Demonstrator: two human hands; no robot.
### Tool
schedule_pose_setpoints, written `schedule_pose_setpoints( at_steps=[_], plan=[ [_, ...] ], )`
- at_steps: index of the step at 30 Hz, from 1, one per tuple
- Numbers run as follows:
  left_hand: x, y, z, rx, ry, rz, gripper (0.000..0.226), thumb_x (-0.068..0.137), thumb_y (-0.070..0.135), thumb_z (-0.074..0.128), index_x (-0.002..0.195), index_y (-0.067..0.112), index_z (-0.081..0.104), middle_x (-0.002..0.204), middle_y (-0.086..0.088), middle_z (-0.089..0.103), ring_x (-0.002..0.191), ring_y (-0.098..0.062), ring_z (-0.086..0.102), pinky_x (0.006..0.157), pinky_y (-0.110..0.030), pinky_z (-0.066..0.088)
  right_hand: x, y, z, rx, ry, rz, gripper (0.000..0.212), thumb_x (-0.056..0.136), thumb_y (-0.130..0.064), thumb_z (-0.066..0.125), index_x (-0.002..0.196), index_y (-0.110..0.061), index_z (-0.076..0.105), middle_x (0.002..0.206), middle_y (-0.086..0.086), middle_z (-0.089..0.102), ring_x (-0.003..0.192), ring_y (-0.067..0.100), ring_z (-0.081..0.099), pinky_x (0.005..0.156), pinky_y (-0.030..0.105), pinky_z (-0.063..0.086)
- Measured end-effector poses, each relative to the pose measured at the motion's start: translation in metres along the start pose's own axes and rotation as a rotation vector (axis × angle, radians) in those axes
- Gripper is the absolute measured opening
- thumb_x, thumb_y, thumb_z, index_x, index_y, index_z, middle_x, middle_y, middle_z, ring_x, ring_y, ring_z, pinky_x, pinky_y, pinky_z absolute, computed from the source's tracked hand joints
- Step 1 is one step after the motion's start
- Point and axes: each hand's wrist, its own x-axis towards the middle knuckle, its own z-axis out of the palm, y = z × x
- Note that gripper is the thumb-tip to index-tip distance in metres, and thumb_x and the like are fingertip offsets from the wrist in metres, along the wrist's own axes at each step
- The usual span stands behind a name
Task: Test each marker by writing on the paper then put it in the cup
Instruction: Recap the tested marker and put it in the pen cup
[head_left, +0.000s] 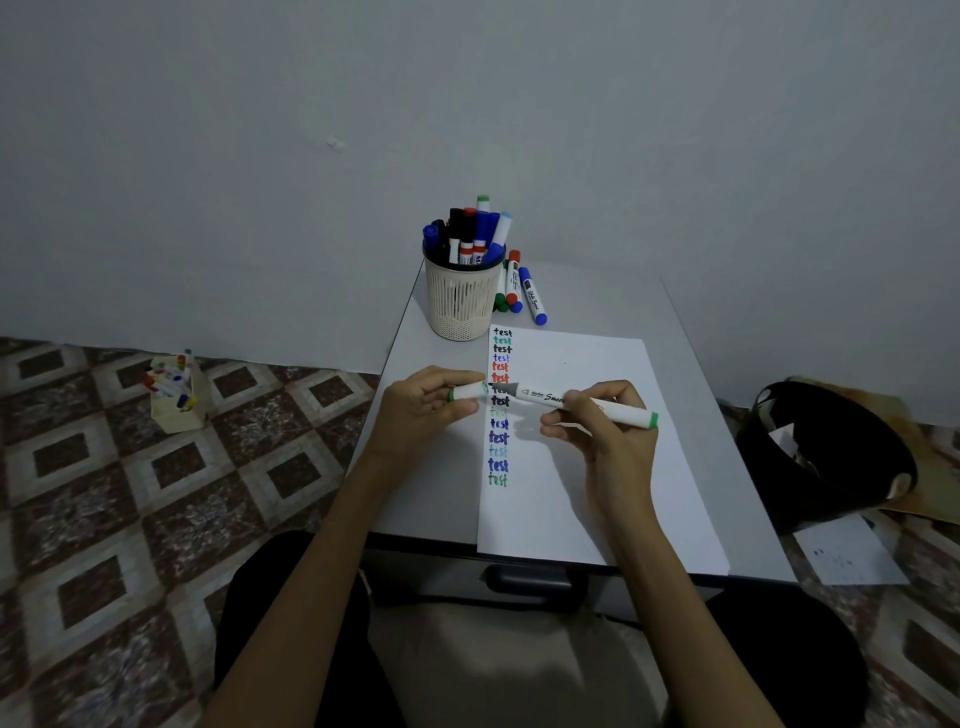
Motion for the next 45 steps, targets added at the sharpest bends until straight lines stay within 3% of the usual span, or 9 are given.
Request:
schedule_pose_setpoints(
  at_steps=[7,12,16,20,29,34,38,43,45],
  plan=[
    [-0.004,0.003,-0.002,-0.083,-0.045,-0.036,0.027,0.075,-0.005,0.069,0.100,0.004,0.067,0.095,-0.002,0.072,0.090,-0.018,0.068,0.079,-0.024,0.054,0.007,-0.003,0.002,-0.092,-0.117,0.160,0.013,0.081,0.004,0.067,0.090,0.009,0.059,0.085,0.022,0.072,0.075,0.035,0.072,0.057,0.029,0.058],
    [-0.004,0.005,-0.001,-0.046,-0.068,-0.003,0.029,0.074,-0.006,0.070,0.102,0.003,0.068,0.089,0.010,0.073,0.086,-0.010,0.068,0.076,-0.017,0.052,0.021,-0.014,-0.013,-0.228,-0.063,0.193,0.022,0.070,-0.001,0.080,0.087,0.004,0.066,0.073,0.017,0.070,0.056,0.022,0.066,0.050,0.025,0.054],
    [-0.004,0.003,-0.002,0.007,-0.048,0.054,0.027,0.074,-0.004,0.071,0.101,0.003,0.068,0.089,0.006,0.072,0.085,-0.013,0.067,0.077,-0.023,0.054,0.026,-0.007,-0.019,-0.334,-0.115,0.232,0.024,0.066,-0.003,0.083,0.082,0.008,0.070,0.066,0.021,0.068,0.046,0.024,0.062,0.048,0.029,0.054],
    [-0.002,0.000,-0.002,0.079,-0.020,0.136,0.027,0.071,0.000,0.075,0.097,0.007,0.070,0.087,-0.006,0.070,0.078,-0.022,0.065,0.073,-0.033,0.055,0.024,0.001,-0.022,-0.357,-0.220,0.254,0.015,0.074,-0.009,0.078,0.086,-0.001,0.076,0.065,0.019,0.067,0.041,0.019,0.050,0.040,0.023,0.040],
    [0.001,-0.001,-0.004,0.170,-0.010,0.237,0.026,0.071,0.016,0.076,0.095,0.009,0.070,0.084,0.006,0.070,0.076,-0.009,0.063,0.070,-0.019,0.051,0.029,0.003,-0.019,-0.414,-0.266,0.239,0.014,0.077,-0.014,0.076,0.087,-0.005,0.077,0.073,0.021,0.069,0.040,0.016,0.043,0.039,0.020,0.037],
    [0.002,-0.002,-0.001,0.175,-0.037,0.244,0.023,0.072,0.001,0.074,0.095,0.004,0.070,0.088,0.000,0.070,0.080,-0.009,0.065,0.074,-0.020,0.051,0.042,-0.012,-0.021,-0.729,-0.530,0.268,0.012,0.081,-0.018,0.075,0.091,-0.013,0.077,0.073,0.013,0.071,0.057,0.020,0.058,0.052,0.026,0.047],
    [0.002,0.000,0.000,0.143,-0.008,0.263,0.022,0.075,0.013,0.073,0.096,0.007,0.068,0.092,0.009,0.069,0.085,-0.011,0.065,0.077,-0.020,0.051,0.053,-0.018,-0.011,-0.863,-0.715,0.166,0.018,0.084,-0.022,0.070,0.103,-0.023,0.072,0.077,0.005,0.072,0.065,0.014,0.063,0.067,0.027,0.054],
    [0.000,0.002,0.004,0.156,0.026,0.184,0.045,0.077,0.010,0.073,0.119,0.013,0.057,0.102,0.012,0.067,0.092,-0.008,0.065,0.082,-0.020,0.052,0.076,-0.019,0.010,-1.141,-0.788,0.022,0.010,0.087,-0.023,0.067,0.095,-0.017,0.070,0.087,0.005,0.068,0.084,0.027,0.060,0.074,0.036,0.049],
    [0.003,-0.001,0.006,0.200,0.023,0.069,0.065,0.079,0.009,0.072,0.135,0.022,0.041,0.114,0.007,0.063,0.098,-0.005,0.062,0.088,-0.020,0.048,0.090,-0.025,0.021,-1.164,-0.676,-0.095,0.009,0.089,-0.018,0.065,0.095,-0.014,0.068,0.088,0.006,0.067,0.084,0.025,0.061,0.075,0.036,0.050]
  ],
)
